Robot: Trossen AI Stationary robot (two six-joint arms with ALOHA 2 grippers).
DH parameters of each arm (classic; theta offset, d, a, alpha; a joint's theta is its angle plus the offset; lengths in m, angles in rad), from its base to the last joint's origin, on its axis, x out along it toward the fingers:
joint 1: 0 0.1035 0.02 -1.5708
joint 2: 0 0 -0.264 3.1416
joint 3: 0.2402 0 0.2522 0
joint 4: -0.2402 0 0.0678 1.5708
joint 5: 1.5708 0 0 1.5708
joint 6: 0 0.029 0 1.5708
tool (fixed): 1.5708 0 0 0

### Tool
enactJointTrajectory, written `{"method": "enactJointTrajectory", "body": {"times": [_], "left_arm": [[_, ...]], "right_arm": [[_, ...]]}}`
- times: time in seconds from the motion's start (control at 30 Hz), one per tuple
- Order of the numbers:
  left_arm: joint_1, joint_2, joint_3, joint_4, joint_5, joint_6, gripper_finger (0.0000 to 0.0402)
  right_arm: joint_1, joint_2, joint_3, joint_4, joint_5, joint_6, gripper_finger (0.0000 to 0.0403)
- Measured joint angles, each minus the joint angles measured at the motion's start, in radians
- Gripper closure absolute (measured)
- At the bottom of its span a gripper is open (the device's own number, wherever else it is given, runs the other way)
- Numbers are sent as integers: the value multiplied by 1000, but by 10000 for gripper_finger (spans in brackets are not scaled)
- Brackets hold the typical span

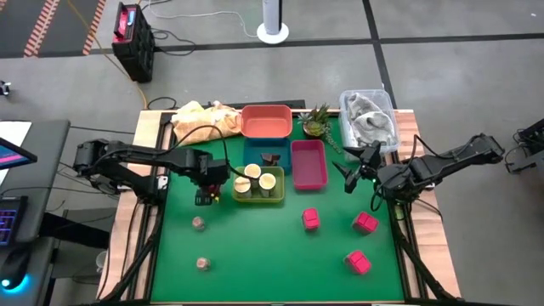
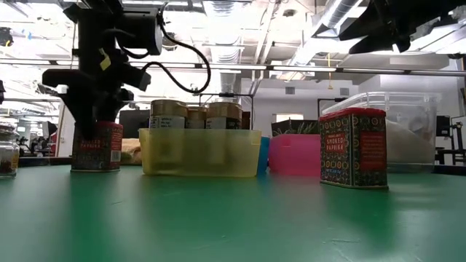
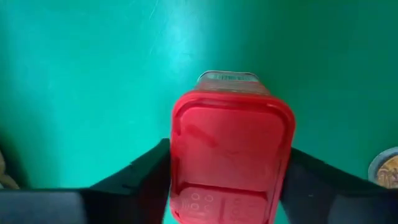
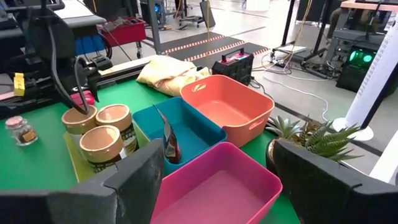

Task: Sort spices by type
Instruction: Put the left red seasoning can into the orange bin

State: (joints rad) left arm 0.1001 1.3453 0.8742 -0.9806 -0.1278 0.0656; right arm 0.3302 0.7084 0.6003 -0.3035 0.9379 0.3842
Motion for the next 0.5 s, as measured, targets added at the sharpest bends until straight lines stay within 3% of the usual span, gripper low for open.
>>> {"method": "enactJointTrajectory", "body": {"times": [0.13, 0.3, 0.5], "left_arm": [[0, 1, 39, -94, 21, -1, 196], [0, -4, 206, -212, 8, 14, 196], [34, 8, 412, -209, -188, 151, 196]], "right_arm": [[6, 14, 0, 0, 0, 8, 76], [11, 41, 0, -2, 0, 58, 76], [11, 104, 0, 2, 0, 136, 76]]}}
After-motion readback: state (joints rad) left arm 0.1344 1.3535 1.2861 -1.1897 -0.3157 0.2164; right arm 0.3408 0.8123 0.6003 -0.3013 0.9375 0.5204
